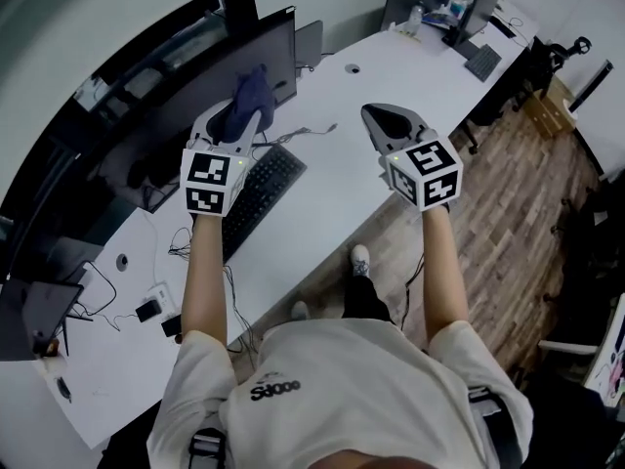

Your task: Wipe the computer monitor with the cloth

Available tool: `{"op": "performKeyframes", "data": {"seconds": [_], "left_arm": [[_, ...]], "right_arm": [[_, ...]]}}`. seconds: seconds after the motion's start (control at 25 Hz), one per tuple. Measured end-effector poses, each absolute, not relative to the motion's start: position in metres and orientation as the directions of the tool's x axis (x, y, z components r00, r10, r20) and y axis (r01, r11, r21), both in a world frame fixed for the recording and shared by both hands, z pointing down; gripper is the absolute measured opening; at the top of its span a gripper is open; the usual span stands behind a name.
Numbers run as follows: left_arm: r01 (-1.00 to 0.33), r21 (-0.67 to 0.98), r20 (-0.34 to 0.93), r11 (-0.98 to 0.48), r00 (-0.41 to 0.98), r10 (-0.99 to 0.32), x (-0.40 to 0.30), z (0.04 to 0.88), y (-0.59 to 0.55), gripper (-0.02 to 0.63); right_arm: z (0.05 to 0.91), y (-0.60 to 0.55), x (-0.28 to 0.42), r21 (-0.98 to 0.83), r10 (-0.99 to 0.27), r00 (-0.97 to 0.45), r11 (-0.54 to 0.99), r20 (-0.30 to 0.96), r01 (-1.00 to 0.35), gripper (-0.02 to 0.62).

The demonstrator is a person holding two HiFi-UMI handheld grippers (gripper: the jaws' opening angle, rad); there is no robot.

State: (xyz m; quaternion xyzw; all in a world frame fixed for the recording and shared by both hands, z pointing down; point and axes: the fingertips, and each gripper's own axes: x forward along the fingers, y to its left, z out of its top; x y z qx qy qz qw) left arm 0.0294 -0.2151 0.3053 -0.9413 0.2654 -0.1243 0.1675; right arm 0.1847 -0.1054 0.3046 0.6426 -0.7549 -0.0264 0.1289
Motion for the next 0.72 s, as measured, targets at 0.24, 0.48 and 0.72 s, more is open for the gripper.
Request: {"op": "performKeyframes", "data": {"seconds": [0.24,0.48,0.72], "left_arm": [[-0.55,-0.347,0.136,-0.759,0.771,-0.622,0.087,0.304,-0.264,0.152],[-0.589,-0.395,0.114,-0.705,0.73,-0.674,0.145,0.281,-0.309,0.152],[-0.664,-0.412,0.095,-0.624,0.65,-0.754,0.178,0.267,-0.354,0.152]], "right_arm": [[0.311,-0.171,0.233,0.238,-0.93,-0.287,0.339,0.228,-0.91,0.006],[0.296,-0.23,0.283,0.224,-0.914,-0.358,0.395,0.188,-0.891,0.006],[0.298,-0.269,0.318,0.215,-0.876,-0.438,0.477,0.202,-0.852,0.006]]}}
